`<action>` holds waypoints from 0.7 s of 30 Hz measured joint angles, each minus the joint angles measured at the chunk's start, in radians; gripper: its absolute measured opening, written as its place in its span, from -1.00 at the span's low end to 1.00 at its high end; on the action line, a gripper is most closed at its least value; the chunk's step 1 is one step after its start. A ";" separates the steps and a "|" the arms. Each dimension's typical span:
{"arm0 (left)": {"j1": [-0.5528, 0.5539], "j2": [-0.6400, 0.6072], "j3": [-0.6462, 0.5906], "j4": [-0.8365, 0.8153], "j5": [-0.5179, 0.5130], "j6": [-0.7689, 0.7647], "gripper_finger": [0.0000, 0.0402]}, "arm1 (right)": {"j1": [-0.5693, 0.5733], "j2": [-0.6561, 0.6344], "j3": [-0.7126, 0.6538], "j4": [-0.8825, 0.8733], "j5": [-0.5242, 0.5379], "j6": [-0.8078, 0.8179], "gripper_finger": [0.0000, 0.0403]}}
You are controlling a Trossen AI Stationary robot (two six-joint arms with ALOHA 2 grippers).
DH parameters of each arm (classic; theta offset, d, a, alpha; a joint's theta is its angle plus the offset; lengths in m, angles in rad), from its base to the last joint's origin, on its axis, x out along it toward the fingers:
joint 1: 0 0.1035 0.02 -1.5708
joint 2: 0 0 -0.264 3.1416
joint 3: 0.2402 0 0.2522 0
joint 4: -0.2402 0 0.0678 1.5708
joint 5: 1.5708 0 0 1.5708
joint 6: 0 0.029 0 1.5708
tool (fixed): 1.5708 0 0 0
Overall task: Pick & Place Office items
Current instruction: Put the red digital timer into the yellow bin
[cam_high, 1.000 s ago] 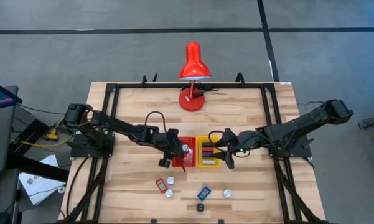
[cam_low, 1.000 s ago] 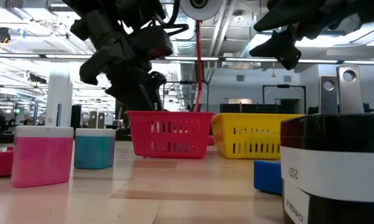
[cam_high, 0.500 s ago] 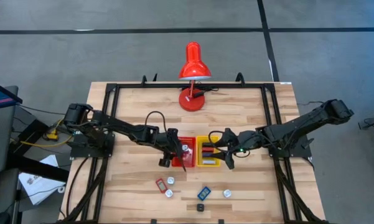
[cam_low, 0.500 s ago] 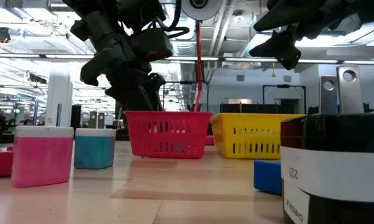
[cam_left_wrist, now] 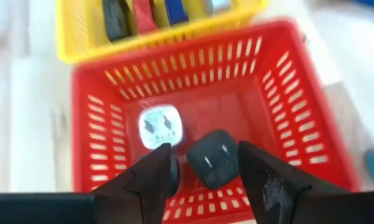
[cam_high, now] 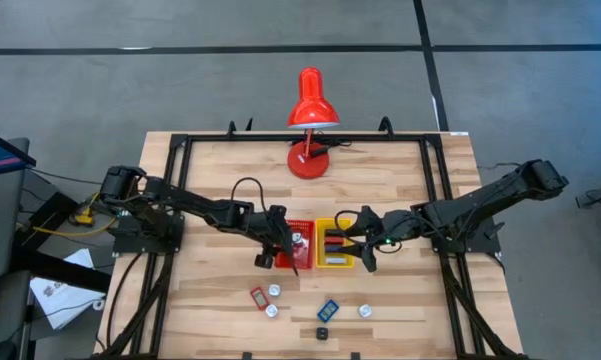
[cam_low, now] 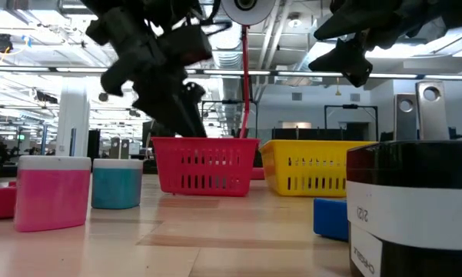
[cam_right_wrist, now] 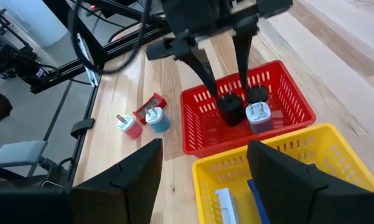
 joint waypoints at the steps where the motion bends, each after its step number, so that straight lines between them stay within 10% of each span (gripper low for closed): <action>1: 0.000 -0.017 0.000 -0.007 0.000 0.000 -0.12 | 0.000 0.000 0.000 0.000 0.000 0.000 0.13; 10: -0.002 -0.209 -0.047 -0.058 0.066 -0.086 -0.04 | -0.001 0.000 0.000 -0.022 0.001 0.000 0.13; 21: -0.120 -0.241 -0.145 -0.069 0.072 -0.158 0.60 | -0.004 0.000 0.000 -0.016 0.003 -0.007 0.13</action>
